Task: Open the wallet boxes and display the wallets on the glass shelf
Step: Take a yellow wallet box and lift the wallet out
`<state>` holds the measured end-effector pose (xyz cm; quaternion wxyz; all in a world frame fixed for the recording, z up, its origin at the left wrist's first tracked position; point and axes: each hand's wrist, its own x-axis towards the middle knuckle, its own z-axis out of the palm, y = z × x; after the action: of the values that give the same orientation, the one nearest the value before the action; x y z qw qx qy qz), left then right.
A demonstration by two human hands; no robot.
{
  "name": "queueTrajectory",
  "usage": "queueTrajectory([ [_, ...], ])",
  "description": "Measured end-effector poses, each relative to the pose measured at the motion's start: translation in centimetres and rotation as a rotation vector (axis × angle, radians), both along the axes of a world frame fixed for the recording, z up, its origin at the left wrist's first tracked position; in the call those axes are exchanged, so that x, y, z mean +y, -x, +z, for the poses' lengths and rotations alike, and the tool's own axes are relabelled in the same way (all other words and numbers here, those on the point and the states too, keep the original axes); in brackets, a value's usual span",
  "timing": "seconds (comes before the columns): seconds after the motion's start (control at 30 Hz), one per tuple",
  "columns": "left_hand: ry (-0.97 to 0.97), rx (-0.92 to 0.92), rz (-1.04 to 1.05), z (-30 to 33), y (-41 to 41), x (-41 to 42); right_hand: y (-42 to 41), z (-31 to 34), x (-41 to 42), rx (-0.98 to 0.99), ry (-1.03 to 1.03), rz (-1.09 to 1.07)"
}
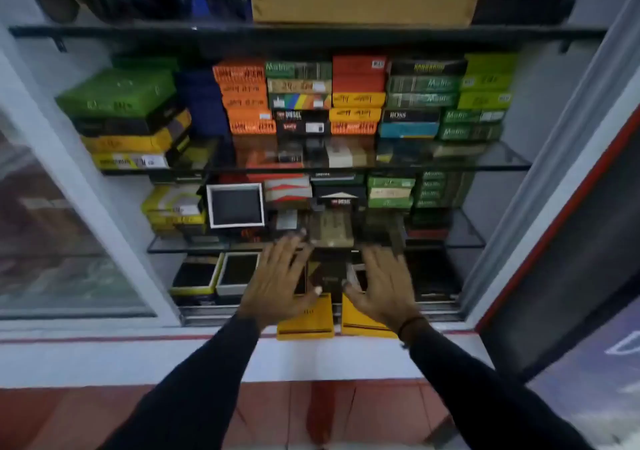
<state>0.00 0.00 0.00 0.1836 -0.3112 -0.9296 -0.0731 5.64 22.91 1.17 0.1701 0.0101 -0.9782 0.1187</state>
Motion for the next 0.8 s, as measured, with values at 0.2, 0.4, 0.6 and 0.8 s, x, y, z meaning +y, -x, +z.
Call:
queueTrajectory([
  [0.2, 0.246, -0.359, -0.036, -7.3, 0.1, 2.1, 0.4, -6.1, -3.2, -0.624, 0.587, -0.109],
  [0.4, 0.359, -0.508, -0.009, -9.5, 2.6, 4.9, 2.3, -7.5, -4.2, -0.83, 0.875, -0.201],
  [0.6, 0.217, -0.575, -0.053, -9.0, 3.9, 4.3, 3.8, -7.7, -4.2, -0.833, 0.943, -0.243],
  [0.8, -0.028, -0.722, -0.04, -5.8, 4.8, 0.5, 4.2, -8.7, -4.9, -0.778, 0.713, -0.292],
])
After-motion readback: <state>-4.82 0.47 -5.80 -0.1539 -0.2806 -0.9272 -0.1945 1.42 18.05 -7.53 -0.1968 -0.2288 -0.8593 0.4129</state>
